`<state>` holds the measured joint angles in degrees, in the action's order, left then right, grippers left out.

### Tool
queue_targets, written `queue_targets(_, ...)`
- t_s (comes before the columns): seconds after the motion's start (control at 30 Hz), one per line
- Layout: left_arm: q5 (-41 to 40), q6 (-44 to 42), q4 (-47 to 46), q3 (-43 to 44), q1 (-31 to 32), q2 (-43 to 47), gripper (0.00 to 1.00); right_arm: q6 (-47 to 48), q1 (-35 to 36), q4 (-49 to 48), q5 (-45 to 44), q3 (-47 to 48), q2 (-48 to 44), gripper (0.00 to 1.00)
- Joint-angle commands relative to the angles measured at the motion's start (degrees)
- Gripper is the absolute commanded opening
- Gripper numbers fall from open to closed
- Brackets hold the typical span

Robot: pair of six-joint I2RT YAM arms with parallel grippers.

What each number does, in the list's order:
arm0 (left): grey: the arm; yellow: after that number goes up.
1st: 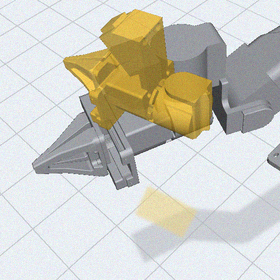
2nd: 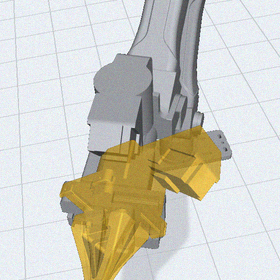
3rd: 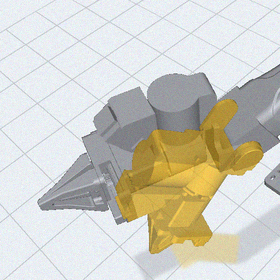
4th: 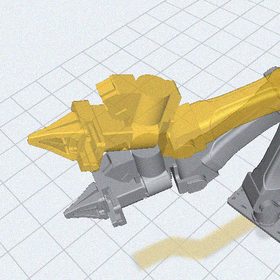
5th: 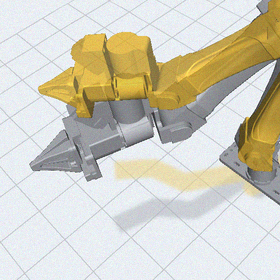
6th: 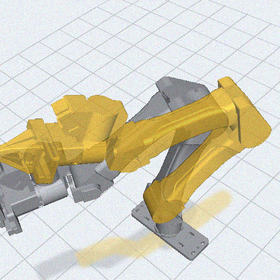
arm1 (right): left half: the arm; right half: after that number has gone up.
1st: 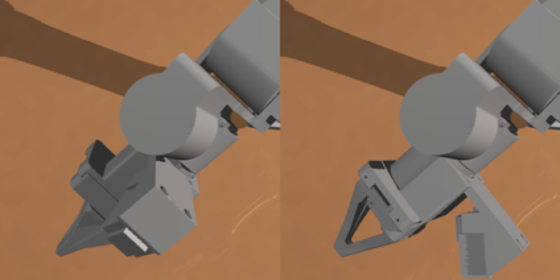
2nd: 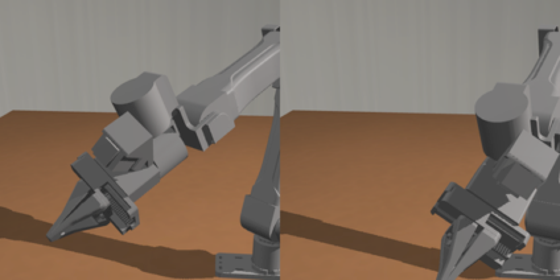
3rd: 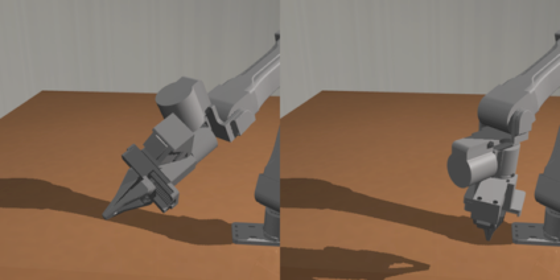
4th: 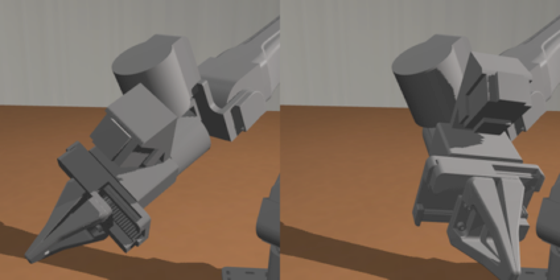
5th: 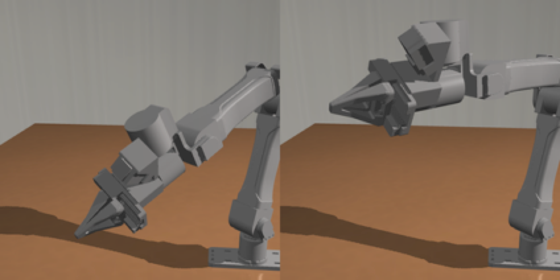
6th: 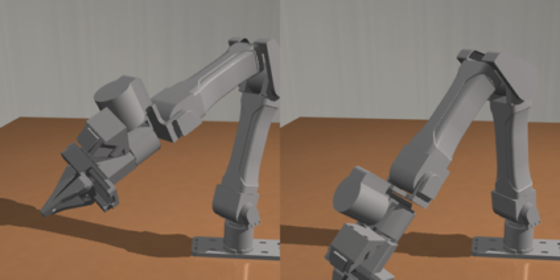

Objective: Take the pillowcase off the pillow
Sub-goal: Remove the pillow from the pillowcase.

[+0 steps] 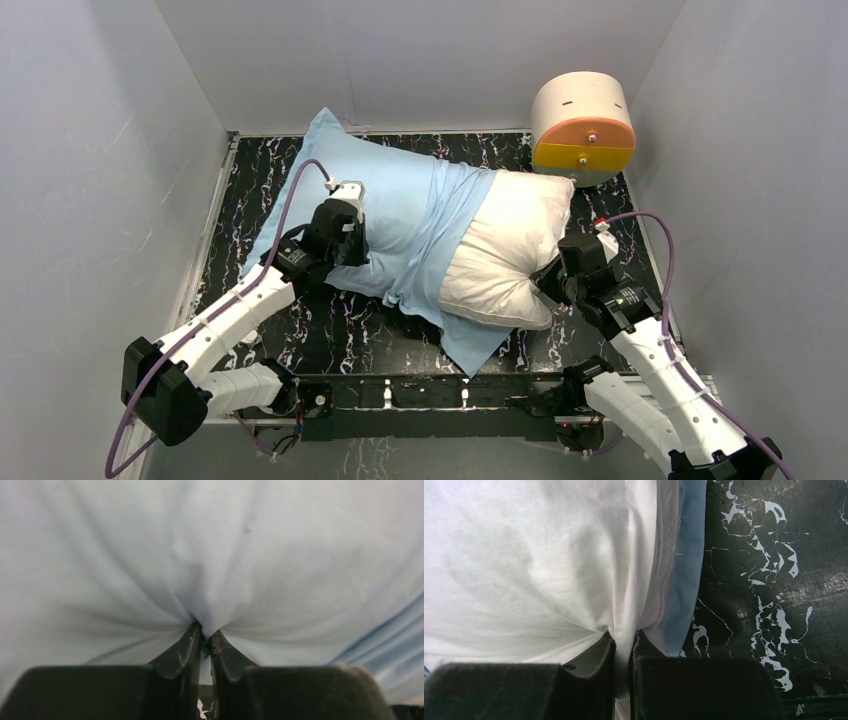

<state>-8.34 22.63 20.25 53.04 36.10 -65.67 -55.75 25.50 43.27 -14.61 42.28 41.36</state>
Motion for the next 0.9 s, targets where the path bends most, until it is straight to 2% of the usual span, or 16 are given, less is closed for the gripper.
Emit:
queue_targets(0.0,-14.3,0.0,5.3,2.1,-0.1,-0.9,0.0,-0.7,-0.4,-2.6,-7.6,1.3,-0.1,0.06)
queue_targets(0.2,-19.6,-0.1,8.0,0.2,-3.1,3.5,0.0,-0.6,-0.3,-1.4,-12.4,2.0,-0.5,0.05)
queue_targets(0.47,-24.4,-1.9,12.0,1.1,-7.9,7.7,0.0,-0.2,-0.4,-0.5,-13.4,2.3,-0.7,0.05)
queue_targets(0.6,-22.3,-1.9,13.7,3.0,-9.0,8.0,0.0,-0.5,-0.3,0.1,-13.3,2.3,-1.6,0.06)
queue_targets(0.63,-20.5,-1.8,13.9,3.6,-9.0,8.1,0.08,-0.6,-0.3,0.1,-13.2,2.2,-1.9,0.05)
queue_targets(0.67,-18.4,-1.6,13.9,4.3,-9.0,8.2,0.23,-0.6,-0.3,0.1,-13.0,2.0,-2.2,0.06)
queue_targets(0.8,-4.9,-2.1,11.1,7.2,-9.0,9.9,0.7,-1.1,-0.3,-0.3,-11.0,1.3,-2.8,0.06)
queue_targets(0.87,2.5,-2.1,8.1,7.9,-9.0,10.6,0.77,-1.3,-0.4,-0.7,-9.8,0.9,-2.8,0.06)
